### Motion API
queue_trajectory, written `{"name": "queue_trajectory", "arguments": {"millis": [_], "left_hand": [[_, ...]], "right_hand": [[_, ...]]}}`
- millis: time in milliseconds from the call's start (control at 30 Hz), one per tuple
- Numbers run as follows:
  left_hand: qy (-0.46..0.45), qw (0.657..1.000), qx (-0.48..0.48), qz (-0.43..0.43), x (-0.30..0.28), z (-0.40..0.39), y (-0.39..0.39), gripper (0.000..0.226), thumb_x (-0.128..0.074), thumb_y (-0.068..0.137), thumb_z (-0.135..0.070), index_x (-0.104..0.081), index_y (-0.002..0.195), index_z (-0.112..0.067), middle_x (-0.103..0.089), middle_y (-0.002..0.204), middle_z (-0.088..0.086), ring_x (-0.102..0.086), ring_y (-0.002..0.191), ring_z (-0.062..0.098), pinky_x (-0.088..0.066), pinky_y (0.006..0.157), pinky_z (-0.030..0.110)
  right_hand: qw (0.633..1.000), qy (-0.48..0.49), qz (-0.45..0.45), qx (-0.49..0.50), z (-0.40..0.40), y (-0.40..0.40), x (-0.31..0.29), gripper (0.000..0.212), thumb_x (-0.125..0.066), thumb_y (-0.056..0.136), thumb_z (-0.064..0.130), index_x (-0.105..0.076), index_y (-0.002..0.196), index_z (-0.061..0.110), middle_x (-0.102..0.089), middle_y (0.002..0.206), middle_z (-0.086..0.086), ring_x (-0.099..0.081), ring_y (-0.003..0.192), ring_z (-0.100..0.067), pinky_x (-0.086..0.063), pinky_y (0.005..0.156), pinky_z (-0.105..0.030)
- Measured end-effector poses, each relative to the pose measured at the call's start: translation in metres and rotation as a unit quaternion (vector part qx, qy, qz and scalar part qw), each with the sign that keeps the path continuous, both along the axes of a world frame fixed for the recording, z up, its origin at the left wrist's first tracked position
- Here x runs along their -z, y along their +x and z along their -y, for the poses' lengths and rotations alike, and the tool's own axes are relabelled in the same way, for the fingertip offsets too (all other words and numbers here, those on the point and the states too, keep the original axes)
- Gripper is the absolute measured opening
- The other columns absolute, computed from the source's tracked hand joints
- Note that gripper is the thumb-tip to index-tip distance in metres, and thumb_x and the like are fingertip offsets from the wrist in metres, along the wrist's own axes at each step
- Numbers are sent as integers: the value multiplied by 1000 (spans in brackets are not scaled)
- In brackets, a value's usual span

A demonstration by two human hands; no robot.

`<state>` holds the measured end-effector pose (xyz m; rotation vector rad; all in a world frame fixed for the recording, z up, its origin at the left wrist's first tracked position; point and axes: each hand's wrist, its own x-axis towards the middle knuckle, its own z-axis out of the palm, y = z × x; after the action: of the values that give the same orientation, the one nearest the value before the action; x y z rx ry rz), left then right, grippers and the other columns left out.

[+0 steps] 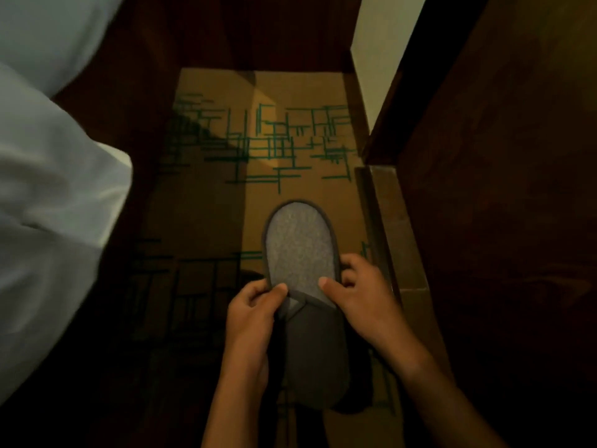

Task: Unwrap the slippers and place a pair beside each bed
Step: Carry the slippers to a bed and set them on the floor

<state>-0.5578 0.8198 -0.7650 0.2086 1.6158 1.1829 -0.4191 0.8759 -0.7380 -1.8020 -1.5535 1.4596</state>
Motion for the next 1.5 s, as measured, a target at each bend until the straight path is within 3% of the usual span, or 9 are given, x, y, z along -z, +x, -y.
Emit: {"name": "queue_trajectory", "arguments": {"millis": [333,500,633,733,833,1000,1133,1333,1500], "left_hand": [[40,997,4,66,36,19,4,8,-67,89,-9,-70,95,-5,-78,88,14,-74,79,23,-57,76,35],[57,997,3,-44,26,20,5,5,-71,85,-7,-67,82,-8,-75,79,12,-72,65,13,-57,57,25],[96,989,47,-106,19,21,11,6,-74,84,-15,-70,86,-11,-77,82,8,-75,81,28,-61,73,46],[129,980,62,-139,18,21,14,15,-72,85,-29,-71,86,-14,-76,83,6,-72,84,26,-58,75,44],[121,990,64,-43,19,21,18,28,-53,98,-30,-74,92,-13,-78,90,10,-73,86,24,-56,75,39],[106,991,78,-15,30,20,18,13,-60,94,-16,-71,97,-11,-74,102,19,-69,96,35,-55,81,45],[107,989,97,-6,34,25,13,9,-66,89,-11,-67,97,-13,-73,106,18,-68,92,24,-53,78,39],[90,983,134,92,43,30,7,72,-85,71,-27,-48,132,-34,-68,124,14,-68,110,27,-56,83,34],[94,977,128,141,46,34,5,79,-81,70,-20,-43,138,-35,-68,127,13,-69,109,28,-55,83,39]], "right_hand": [[999,7,-37,31,25,-3,48,33,-67,90,25,-57,121,23,-72,101,-4,-72,89,-21,-60,79,-50],[997,73,29,7,38,-6,37,66,-66,90,33,-36,148,36,-52,139,7,-61,112,-16,-52,94,-36],[997,30,-63,-23,41,-7,40,71,-65,82,53,-37,147,42,-45,150,10,-50,132,-12,-48,106,-39],[987,-3,-159,8,43,-5,44,74,-69,79,54,-40,145,40,-59,137,7,-61,112,6,-53,90,-18],[978,-12,-208,27,44,-2,49,72,-69,75,45,-46,142,31,-61,134,8,-62,103,14,-51,74,-5],[951,-46,-298,67,45,4,57,49,-73,73,35,-60,120,33,-71,122,4,-69,108,-4,-56,77,-17],[912,-97,-387,97,51,4,64,51,-76,72,27,-63,120,17,-74,116,-9,-70,109,-23,-59,81,-26],[874,-140,-459,75,55,11,67,64,-89,60,27,-62,115,10,-72,113,-20,-73,96,-27,-60,75,-31],[869,-139,-473,43,56,16,64,53,-86,64,20,-64,111,11,-72,109,-21,-72,94,-29,-60,73,-33]]}}
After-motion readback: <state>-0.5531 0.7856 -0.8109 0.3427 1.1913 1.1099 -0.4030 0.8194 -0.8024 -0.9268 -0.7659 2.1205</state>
